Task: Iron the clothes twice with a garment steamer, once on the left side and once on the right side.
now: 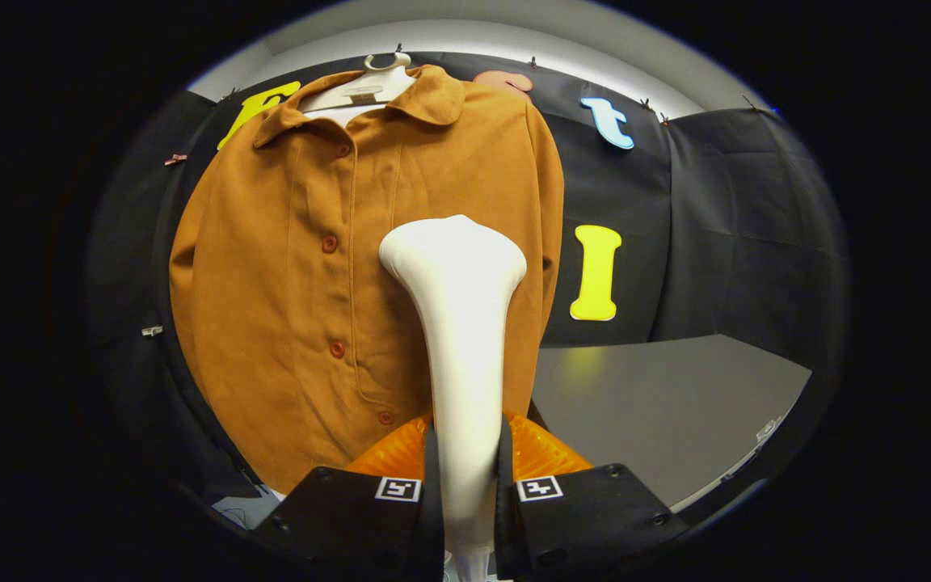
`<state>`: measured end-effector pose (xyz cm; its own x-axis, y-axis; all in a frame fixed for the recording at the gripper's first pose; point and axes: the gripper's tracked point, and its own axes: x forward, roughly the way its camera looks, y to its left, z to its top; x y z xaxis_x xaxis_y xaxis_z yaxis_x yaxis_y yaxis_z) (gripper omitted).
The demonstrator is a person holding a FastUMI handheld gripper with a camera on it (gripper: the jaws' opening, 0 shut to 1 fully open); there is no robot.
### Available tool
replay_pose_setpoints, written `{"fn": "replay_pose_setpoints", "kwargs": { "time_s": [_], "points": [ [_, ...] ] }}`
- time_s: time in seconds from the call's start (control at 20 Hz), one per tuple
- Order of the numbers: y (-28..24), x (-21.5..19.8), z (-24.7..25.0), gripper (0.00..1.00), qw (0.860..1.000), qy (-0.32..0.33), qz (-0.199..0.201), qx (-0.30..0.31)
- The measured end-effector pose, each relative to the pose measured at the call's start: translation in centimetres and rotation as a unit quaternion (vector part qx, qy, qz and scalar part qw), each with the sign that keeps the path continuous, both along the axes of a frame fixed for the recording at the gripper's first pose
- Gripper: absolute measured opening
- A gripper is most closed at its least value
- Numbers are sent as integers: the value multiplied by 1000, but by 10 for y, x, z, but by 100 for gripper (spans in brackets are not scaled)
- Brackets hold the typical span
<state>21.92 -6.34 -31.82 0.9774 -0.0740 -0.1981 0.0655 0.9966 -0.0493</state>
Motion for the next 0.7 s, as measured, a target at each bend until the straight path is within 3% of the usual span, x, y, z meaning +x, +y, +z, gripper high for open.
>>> {"fn": "replay_pose_setpoints", "kwargs": {
  "time_s": [0.4, 0.7],
  "points": [
    [-9, -24, -62, 28, 998, 58, 0, -10],
    [-10, -48, -73, 28, 997, 80, -3, -9]
  ]
}}
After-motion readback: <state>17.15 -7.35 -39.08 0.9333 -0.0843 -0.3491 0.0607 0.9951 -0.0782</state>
